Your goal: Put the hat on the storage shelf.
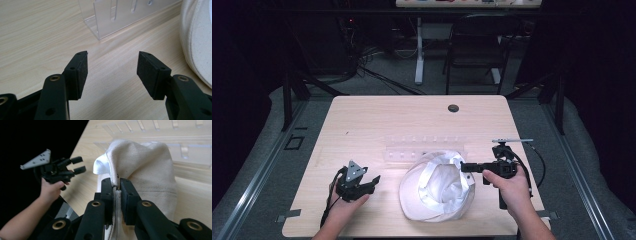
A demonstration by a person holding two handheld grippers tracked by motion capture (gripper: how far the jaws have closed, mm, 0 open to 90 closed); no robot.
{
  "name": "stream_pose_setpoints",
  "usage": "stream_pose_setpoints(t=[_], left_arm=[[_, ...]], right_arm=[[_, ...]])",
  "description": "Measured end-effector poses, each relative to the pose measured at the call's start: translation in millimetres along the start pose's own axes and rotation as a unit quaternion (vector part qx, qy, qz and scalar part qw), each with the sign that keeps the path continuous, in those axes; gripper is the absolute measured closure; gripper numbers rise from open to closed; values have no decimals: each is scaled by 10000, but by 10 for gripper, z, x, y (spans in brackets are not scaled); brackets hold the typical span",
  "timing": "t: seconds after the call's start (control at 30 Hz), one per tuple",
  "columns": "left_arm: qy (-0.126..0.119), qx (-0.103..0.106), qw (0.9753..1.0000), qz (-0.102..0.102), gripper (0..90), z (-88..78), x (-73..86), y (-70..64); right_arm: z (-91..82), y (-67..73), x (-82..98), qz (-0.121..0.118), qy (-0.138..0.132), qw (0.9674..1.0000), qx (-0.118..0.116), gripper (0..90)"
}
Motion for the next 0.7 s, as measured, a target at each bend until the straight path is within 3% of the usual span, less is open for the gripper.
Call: stream_pose_setpoints(t=[0.27,0.53,0.7], left_arm=[[-5,10,10000,2,426,0,0,-4],[-91,93,9999,-29,436,-10,-11,-20],[-157,214,9996,-11,419,-11,-23,-50]], right_arm=[[-24,131,-66,11,-179,9993,-329,818],[-54,355,-180,-71,-523,9958,-742,819],[-54,432,-234,-109,-573,9947,-844,819]])
Point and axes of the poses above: each handheld gripper's, and its own axes: z roughly forward along the jaws, x roughly out of its underside, y roughly to its left, the point moved 3 cm from there along z, roughly forward along the jaws, and after that the axes turned 6 degrees about x, right-handed, at the moved point
